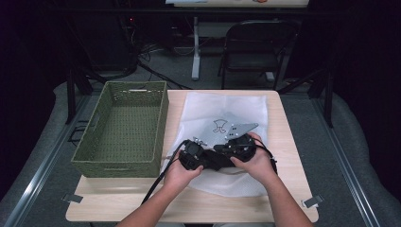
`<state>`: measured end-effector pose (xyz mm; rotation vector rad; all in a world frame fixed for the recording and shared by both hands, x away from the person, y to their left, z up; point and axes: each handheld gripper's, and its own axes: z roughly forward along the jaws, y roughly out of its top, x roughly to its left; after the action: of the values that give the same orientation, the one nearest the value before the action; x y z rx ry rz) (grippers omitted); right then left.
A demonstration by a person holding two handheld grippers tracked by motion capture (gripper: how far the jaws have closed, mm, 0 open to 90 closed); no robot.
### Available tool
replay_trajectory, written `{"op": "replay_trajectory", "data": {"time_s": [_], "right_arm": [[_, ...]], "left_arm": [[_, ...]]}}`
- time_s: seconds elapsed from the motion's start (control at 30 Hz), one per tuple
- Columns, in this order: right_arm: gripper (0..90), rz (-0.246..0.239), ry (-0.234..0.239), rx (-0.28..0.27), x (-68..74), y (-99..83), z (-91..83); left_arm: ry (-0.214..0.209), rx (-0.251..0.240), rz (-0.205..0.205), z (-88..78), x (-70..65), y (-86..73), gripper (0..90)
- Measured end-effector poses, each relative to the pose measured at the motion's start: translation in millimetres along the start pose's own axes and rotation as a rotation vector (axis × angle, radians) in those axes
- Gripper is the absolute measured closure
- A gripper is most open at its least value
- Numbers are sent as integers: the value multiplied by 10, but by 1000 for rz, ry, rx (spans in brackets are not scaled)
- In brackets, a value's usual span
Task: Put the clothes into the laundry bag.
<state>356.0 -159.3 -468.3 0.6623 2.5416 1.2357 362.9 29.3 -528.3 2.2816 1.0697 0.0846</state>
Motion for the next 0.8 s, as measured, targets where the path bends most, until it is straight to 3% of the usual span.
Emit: {"op": "replay_trajectory", "data": {"time_s": [0.8], "right_arm": [[899,-3,6,-3,12,14,5]], "left_arm": [[18,-25,-34,103,9,178,821]]}}
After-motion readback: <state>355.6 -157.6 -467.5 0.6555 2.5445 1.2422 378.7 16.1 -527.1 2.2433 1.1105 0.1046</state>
